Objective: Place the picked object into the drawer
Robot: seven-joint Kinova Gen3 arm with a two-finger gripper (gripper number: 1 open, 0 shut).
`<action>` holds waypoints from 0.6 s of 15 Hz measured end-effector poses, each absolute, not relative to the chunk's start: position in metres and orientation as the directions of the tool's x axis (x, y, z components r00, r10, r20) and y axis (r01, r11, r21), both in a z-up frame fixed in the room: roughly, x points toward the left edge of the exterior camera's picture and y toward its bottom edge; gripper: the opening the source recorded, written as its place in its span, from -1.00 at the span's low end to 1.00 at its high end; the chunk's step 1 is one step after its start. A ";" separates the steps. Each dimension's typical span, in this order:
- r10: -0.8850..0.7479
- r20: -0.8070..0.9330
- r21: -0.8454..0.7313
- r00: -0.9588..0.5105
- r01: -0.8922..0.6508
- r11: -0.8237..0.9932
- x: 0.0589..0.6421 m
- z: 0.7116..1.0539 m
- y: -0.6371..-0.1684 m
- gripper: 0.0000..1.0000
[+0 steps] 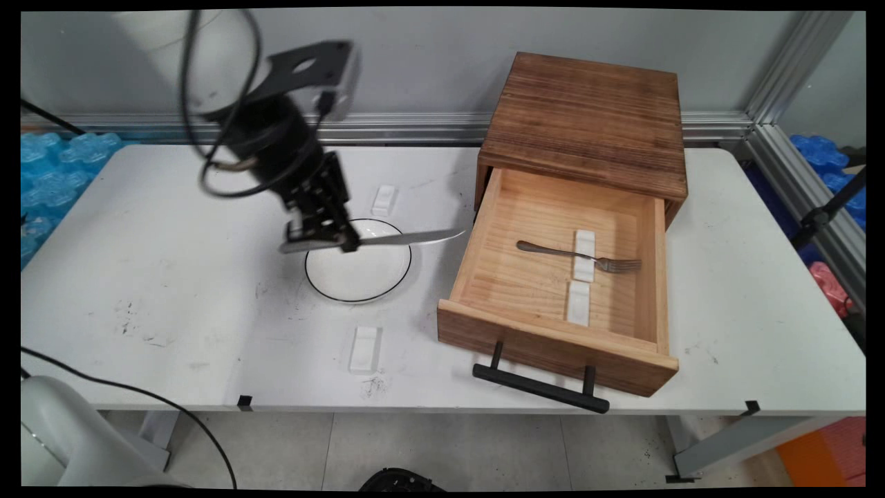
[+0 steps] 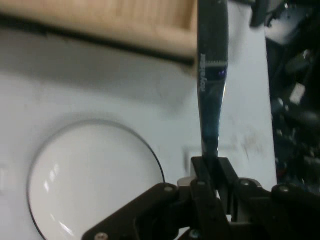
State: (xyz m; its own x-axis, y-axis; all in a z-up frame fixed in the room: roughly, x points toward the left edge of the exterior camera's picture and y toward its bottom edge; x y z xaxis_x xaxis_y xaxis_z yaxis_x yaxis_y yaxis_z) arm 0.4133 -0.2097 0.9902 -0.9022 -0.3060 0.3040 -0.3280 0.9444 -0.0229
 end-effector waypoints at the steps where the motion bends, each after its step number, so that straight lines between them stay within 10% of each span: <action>1: -0.306 0.312 -0.026 -0.899 -0.330 0.944 0.402 0.996 -0.218 -1.00; 9: -0.284 0.331 -0.048 -0.900 -0.317 0.947 0.306 1.005 -0.279 -1.00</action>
State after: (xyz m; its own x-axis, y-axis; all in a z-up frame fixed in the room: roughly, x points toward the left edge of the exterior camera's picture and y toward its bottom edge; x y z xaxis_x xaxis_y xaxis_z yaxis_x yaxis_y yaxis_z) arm 0.3064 -0.2791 1.0055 -0.8999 -0.2838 0.3312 -0.3166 0.9473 -0.0482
